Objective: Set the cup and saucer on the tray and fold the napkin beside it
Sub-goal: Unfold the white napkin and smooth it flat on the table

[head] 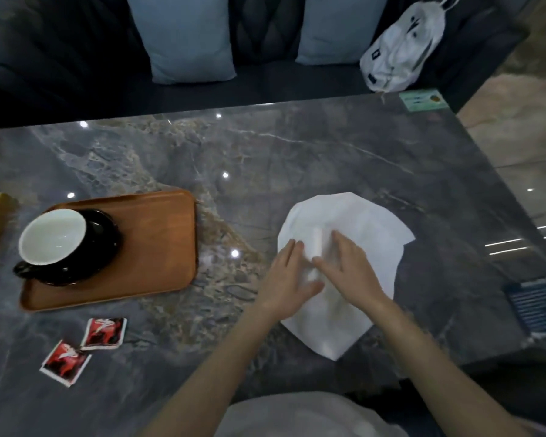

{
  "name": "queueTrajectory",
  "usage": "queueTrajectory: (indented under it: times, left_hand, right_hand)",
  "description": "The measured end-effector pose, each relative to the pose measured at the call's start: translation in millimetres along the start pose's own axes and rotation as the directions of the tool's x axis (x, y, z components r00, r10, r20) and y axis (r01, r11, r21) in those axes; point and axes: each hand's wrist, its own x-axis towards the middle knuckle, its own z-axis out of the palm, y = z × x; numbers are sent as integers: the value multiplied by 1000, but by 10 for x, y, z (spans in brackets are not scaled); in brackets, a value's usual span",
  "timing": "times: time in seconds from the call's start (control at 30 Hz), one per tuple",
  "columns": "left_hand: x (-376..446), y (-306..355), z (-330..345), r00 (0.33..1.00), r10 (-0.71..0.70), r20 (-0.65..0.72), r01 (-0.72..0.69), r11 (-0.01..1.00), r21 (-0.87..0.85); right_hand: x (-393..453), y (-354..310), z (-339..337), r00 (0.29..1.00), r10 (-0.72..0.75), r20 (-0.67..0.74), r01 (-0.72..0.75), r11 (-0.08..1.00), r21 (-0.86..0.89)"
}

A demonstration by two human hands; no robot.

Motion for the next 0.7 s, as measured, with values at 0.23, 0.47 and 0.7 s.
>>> queueTrajectory:
  times: [0.23, 0.47, 0.7]
  left_hand:
    - [49, -171, 339, 997, 27, -73, -9, 970, 244]
    - [83, -73, 254, 978, 44, -205, 12, 964, 265]
    - [129, 297, -452, 934, -84, -348, 87, 996, -6]
  right_hand:
    - [-14, 187, 152, 984, -174, 30, 175, 984, -25]
    - [96, 215, 163, 983, -182, 36, 185, 975, -119]
    - [195, -122, -282, 994, -109, 15, 95, 919, 383]
